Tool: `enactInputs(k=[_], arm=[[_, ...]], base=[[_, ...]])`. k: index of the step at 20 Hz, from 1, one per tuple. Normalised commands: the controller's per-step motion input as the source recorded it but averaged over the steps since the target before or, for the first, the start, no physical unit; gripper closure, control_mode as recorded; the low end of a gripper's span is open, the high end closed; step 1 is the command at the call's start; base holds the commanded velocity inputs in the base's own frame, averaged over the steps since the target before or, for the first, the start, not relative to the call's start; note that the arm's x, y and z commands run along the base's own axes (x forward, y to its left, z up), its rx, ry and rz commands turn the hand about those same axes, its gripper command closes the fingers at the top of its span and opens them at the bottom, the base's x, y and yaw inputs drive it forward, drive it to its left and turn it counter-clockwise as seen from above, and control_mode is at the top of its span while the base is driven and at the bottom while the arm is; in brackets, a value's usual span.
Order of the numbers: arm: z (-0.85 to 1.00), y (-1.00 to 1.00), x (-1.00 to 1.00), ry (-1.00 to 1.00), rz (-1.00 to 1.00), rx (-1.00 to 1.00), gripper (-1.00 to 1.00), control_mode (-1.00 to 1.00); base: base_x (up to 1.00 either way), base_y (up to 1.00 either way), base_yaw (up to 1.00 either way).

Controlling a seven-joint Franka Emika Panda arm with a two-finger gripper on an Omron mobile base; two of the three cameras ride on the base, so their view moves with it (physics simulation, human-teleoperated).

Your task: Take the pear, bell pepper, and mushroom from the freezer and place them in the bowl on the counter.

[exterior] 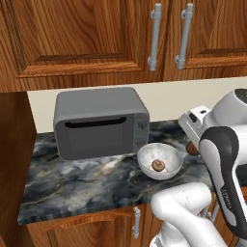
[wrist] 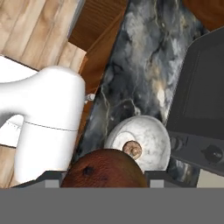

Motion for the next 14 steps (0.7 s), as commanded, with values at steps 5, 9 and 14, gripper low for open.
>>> enactInputs(k=[5, 9, 14], arm=[[-0.46, 0.04, 0.46, 0.00, 0.09, 0.00, 1.00, -1.00], [-0.50, 0.01, 0.48, 0.00, 0.09, 0.00, 1.00, -1.00], [-0.50, 0.08, 0.43, 0.00, 0.06, 0.00, 1.00, -1.00]], base=[[0.00, 0.00, 0.00], [0.00, 0.00, 0.00], [0.00, 0.00, 0.00]])
